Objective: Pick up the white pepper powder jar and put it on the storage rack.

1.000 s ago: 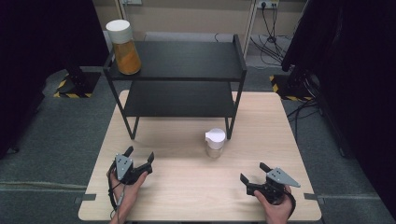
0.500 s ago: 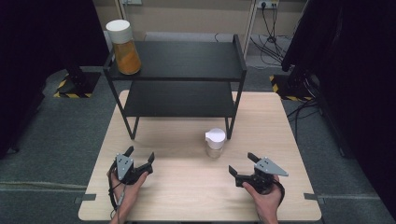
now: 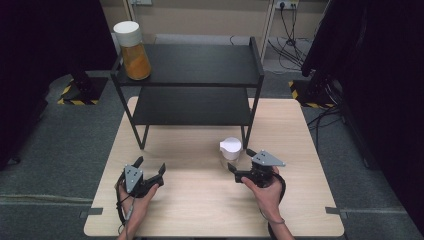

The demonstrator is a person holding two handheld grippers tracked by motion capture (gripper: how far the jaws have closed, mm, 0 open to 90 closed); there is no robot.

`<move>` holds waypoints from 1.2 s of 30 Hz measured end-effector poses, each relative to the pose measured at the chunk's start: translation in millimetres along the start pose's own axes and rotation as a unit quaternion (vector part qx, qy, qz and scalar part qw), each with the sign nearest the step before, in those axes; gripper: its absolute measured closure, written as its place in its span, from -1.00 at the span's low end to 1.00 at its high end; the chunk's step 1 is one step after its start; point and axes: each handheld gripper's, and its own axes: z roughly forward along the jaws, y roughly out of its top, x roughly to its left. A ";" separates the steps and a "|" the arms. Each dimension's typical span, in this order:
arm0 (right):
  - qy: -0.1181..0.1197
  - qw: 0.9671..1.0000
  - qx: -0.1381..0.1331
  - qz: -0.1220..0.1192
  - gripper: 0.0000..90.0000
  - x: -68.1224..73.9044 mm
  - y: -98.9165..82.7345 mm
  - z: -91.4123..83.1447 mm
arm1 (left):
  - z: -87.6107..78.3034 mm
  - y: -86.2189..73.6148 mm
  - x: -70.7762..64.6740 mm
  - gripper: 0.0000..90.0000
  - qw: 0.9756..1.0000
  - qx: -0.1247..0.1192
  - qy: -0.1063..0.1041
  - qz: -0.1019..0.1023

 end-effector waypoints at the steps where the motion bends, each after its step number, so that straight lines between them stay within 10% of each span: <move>1: 0.000 1.000 0.003 -0.003 -0.78 0.2 2.2 3.4 | -0.1 0.4 0.3 -0.73 1.000 0.001 0.000 0.001; 36: -0.010 1.000 0.010 -0.012 -0.32 -5.1 2.2 24.4 | 0.9 0.9 -0.7 -0.74 1.000 0.002 -0.004 0.009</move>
